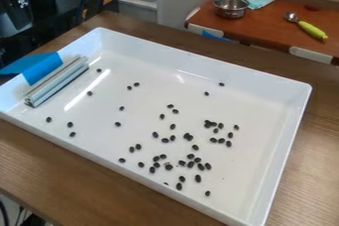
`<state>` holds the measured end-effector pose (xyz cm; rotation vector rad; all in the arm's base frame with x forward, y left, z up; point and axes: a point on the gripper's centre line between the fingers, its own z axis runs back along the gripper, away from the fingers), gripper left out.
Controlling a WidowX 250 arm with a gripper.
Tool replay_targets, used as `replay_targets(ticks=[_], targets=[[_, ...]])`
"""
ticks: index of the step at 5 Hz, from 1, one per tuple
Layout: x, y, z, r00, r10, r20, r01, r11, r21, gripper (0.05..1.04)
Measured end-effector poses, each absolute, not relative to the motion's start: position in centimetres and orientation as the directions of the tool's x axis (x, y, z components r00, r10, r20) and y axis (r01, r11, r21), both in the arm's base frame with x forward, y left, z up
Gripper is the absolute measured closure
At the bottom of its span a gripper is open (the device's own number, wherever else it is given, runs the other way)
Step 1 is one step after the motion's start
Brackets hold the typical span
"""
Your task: Sweep into pile
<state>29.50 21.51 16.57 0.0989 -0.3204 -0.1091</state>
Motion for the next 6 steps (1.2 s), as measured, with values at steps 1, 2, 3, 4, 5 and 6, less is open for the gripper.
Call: replay_targets(ticks=[1,2,3,4,5,6], targets=[[29.1,21.1,14.7,0.957,-0.106,0.270,0.090,0.993,0.072,0.083],[29.7,20.3,14.2,0.958,-0.116,0.264,0.097,0.992,0.081,0.083],[30.0,19.8,14.1,0.958,-0.116,0.262,0.098,0.992,0.080,0.083],[30.1,19.5,13.9,0.961,-0.099,0.257,0.085,0.994,0.063,0.083],[30.5,19.0,13.3,0.967,-0.076,0.242,0.065,0.996,0.052,0.083],[30.6,18.3,12.3,0.973,-0.052,0.225,0.040,0.998,0.057,0.083]])
